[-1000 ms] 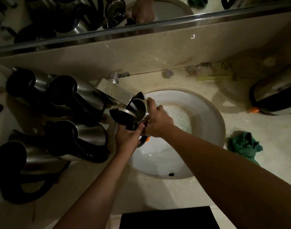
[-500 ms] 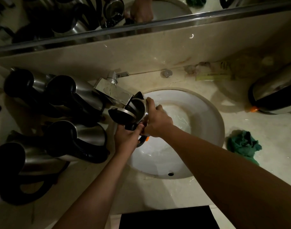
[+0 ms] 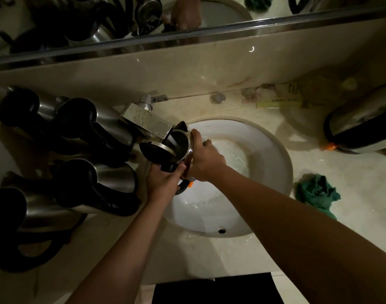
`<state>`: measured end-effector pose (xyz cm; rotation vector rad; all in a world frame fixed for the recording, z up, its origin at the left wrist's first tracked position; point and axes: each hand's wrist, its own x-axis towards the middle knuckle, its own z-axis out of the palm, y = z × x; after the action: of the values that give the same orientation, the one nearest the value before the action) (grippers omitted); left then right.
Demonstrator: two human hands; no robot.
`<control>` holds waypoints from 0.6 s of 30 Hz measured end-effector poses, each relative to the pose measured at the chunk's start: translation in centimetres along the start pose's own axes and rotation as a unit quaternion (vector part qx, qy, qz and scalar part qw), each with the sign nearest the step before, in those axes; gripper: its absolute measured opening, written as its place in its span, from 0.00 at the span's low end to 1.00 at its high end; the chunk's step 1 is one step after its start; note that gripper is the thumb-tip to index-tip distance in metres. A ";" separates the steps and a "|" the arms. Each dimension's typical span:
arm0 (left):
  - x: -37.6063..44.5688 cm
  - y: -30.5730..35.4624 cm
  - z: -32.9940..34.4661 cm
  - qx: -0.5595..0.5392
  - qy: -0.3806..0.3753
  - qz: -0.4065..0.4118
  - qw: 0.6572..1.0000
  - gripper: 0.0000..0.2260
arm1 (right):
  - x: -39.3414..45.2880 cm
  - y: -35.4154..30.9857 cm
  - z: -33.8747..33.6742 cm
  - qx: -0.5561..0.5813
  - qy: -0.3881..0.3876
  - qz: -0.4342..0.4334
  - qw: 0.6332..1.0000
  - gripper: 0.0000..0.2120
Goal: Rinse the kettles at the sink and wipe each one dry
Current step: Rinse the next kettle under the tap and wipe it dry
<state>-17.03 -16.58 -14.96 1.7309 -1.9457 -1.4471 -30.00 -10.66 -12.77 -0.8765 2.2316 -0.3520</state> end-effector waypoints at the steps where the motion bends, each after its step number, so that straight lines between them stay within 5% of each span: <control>1: 0.0 -0.2 -0.1 -0.002 -0.004 0.001 1.000 0.22 | 0.1 0.0 -0.2 -0.003 -0.017 -0.002 1.000 0.62; 5: 0.3 -0.9 -0.7 -0.005 -0.024 -0.009 1.000 0.20 | 1.0 0.5 -3.4 0.064 -0.102 -0.009 0.993 0.50; 8: 0.9 -1.7 -1.1 -0.001 -0.024 -0.017 1.000 0.24 | 2.3 -0.2 -7.0 0.113 -0.051 -0.006 0.992 0.35; 13: 0.5 -1.1 -1.2 -0.045 -0.045 -0.013 0.998 0.22 | 4.8 -5.1 -9.3 0.269 -0.016 -0.041 0.962 0.33; 18: 0.3 -0.8 -1.1 -0.060 -0.052 -0.033 0.996 0.26 | 7.0 -9.2 -8.3 0.310 -0.033 -0.049 0.949 0.29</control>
<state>-15.89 -17.32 -15.13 1.7149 -1.8238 -1.6726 -34.98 -22.18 -6.08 -0.6391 1.8400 -0.9894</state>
